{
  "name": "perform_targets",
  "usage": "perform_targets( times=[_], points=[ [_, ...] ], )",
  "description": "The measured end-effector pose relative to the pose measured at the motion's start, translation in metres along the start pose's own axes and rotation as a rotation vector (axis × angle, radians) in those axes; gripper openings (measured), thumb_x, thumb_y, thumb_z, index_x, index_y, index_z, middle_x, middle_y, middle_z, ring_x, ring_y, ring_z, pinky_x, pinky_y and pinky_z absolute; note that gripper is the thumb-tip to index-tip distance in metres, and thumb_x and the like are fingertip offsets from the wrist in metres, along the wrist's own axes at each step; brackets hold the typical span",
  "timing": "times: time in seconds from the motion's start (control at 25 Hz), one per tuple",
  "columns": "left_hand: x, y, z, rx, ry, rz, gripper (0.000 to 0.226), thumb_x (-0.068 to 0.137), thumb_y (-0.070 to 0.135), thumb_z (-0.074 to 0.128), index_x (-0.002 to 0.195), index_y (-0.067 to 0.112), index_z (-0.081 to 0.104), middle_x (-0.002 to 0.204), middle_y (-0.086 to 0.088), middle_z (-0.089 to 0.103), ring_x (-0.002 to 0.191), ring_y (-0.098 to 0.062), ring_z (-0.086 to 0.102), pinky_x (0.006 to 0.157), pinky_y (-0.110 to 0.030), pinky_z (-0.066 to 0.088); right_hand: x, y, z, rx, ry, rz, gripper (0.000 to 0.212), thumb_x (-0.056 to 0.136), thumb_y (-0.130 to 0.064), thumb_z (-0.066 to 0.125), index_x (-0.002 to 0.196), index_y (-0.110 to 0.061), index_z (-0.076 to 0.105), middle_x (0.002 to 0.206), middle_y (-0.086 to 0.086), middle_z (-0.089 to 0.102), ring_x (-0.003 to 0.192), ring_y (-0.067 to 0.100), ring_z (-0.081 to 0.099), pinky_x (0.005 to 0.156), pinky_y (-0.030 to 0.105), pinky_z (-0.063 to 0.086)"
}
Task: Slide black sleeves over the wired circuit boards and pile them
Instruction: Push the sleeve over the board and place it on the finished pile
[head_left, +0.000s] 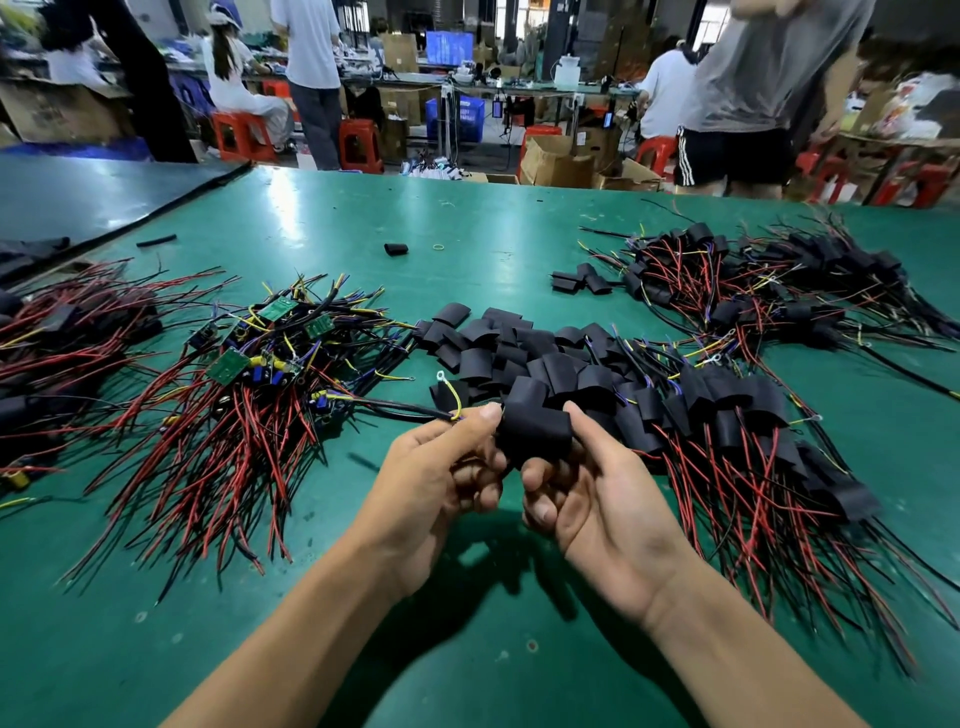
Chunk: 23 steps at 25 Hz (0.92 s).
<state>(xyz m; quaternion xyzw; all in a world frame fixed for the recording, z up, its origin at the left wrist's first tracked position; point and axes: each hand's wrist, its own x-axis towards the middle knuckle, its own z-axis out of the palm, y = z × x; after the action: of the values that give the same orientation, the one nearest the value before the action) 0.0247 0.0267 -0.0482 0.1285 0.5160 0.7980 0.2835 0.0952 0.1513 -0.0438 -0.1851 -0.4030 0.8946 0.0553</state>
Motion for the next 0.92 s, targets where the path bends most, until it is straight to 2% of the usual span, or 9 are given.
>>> perform_targets(
  times=[0.16,0.36,0.44,0.52,0.6,0.76,0.92],
  points=[
    [-0.001,0.004,-0.002,-0.082,0.006,-0.094,0.015,0.071,0.033,0.070,0.078,0.026,0.081,0.063,0.004,0.062,0.042,-0.008,0.049,0.042,-0.016,0.040,-0.001,0.001,0.000,-0.004,-0.018,-0.047,0.041,0.088,-0.045,0.056,0.073,-0.016,0.081,0.060,0.006,0.061,0.043,0.012,0.049,0.040,0.019,0.041],
    [0.001,0.002,-0.001,-0.119,0.069,-0.178,0.015,0.076,0.026,0.071,0.063,0.022,0.078,0.063,0.003,0.064,0.040,-0.008,0.049,0.042,-0.017,0.043,-0.003,0.000,-0.002,-0.001,-0.098,-0.147,0.033,0.078,-0.043,0.069,0.097,-0.018,0.079,0.068,0.005,0.062,0.050,0.011,0.050,0.049,0.018,0.047],
    [0.002,0.002,-0.001,-0.151,0.078,-0.185,0.014,0.075,0.024,0.071,0.064,0.020,0.078,0.063,0.003,0.064,0.040,-0.007,0.049,0.041,-0.016,0.044,-0.003,0.001,-0.003,-0.037,-0.138,-0.211,0.034,0.076,-0.034,0.077,0.103,-0.014,0.075,0.072,0.007,0.064,0.052,0.012,0.053,0.052,0.019,0.050],
    [0.002,0.003,-0.004,-0.181,0.063,-0.202,0.014,0.073,0.024,0.072,0.063,0.016,0.077,0.062,0.003,0.063,0.041,-0.007,0.050,0.041,-0.016,0.044,-0.003,0.003,-0.001,-0.088,-0.143,-0.272,0.038,0.074,-0.026,0.075,0.106,-0.008,0.067,0.073,0.011,0.066,0.050,0.014,0.055,0.053,0.021,0.051],
    [0.002,0.003,-0.007,-0.172,0.013,-0.245,0.013,0.069,0.028,0.074,0.066,0.015,0.076,0.064,0.004,0.062,0.042,-0.007,0.049,0.043,-0.016,0.043,-0.003,0.005,0.001,-0.142,-0.120,-0.320,0.039,0.072,-0.029,0.072,0.102,-0.006,0.064,0.072,0.014,0.068,0.048,0.017,0.056,0.053,0.023,0.052],
    [0.001,0.002,-0.007,-0.117,-0.075,-0.255,0.037,0.069,0.034,0.073,0.102,0.020,0.077,0.068,0.005,0.061,0.045,-0.006,0.048,0.042,-0.016,0.039,-0.006,0.005,0.004,-0.170,-0.111,-0.338,0.019,0.073,-0.036,0.071,0.079,-0.018,0.073,0.070,0.014,0.069,0.046,0.017,0.058,0.050,0.024,0.052],
    [0.002,-0.001,-0.007,-0.031,-0.100,-0.146,0.027,0.077,0.030,0.067,0.100,0.018,0.075,0.066,-0.001,0.059,0.046,-0.009,0.050,0.041,-0.015,0.037,-0.008,0.008,0.008,-0.118,-0.185,-0.286,0.022,0.083,-0.031,0.064,0.078,-0.014,0.077,0.064,0.012,0.066,0.046,0.017,0.060,0.049,0.024,0.053]
  ],
)
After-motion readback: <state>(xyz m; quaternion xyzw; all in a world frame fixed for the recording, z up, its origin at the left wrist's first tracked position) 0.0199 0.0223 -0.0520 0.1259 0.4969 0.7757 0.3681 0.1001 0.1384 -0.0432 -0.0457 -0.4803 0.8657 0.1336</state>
